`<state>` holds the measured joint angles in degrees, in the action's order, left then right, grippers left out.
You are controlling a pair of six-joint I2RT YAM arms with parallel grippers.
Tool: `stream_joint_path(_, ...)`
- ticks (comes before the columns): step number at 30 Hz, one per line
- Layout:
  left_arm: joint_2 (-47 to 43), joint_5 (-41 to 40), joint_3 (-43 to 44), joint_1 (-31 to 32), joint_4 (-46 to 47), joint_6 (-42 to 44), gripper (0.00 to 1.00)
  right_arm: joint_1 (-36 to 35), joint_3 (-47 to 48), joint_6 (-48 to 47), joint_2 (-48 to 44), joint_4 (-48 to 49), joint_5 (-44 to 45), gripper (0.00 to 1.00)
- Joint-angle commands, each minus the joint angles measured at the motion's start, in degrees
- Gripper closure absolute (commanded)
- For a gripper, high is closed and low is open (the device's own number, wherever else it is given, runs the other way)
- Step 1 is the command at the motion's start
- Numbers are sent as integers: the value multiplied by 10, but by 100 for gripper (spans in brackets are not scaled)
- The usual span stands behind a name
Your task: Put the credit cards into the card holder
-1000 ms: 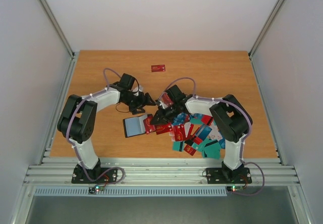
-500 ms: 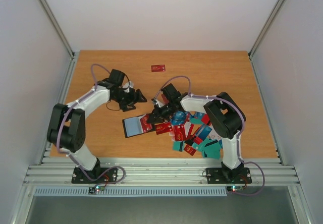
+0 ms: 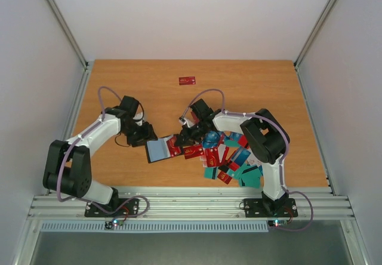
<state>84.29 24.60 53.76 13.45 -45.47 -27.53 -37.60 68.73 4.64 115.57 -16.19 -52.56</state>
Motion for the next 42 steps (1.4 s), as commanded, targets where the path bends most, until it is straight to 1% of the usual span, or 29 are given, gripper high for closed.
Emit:
stream_joint_path(1,-5,-20,-30,-4,0,6,45,-11,27,-37,7,-30,26,99)
stream_joint_path(3,-1,-35,-34,-4,-2,11,48,-16,36,-65,12,-40,30,99)
stream_joint_path(5,-1,-55,-32,-4,-5,18,54,-20,41,-73,15,-43,31,99)
stream_joint_path(7,-5,-80,-29,-4,-13,23,63,-22,41,-75,17,-39,31,99)
stream_joint_path(9,-8,-103,-25,-4,-22,31,70,-22,41,-78,19,-39,30,99)
stream_joint_path(10,-8,-111,-24,-4,-24,34,72,-22,41,-79,18,-38,29,99)
stream_joint_path(12,-2,-121,-26,-4,-26,41,74,-22,42,-83,19,-37,27,99)
stream_joint_path(15,16,-120,-32,-4,-16,45,75,-23,49,-94,24,-46,27,99)
stream_joint_path(20,51,-89,-36,-4,21,56,75,-22,62,-101,38,-54,23,99)
stream_joint_path(24,77,-92,-29,-4,24,68,75,-22,70,-99,48,-54,18,99)
stream_joint_path(34,106,-83,-29,-4,39,94,75,-34,107,-109,83,-85,12,99)
stream_joint_path(42,123,-88,-18,-4,35,111,75,-35,124,-115,98,-100,2,99)
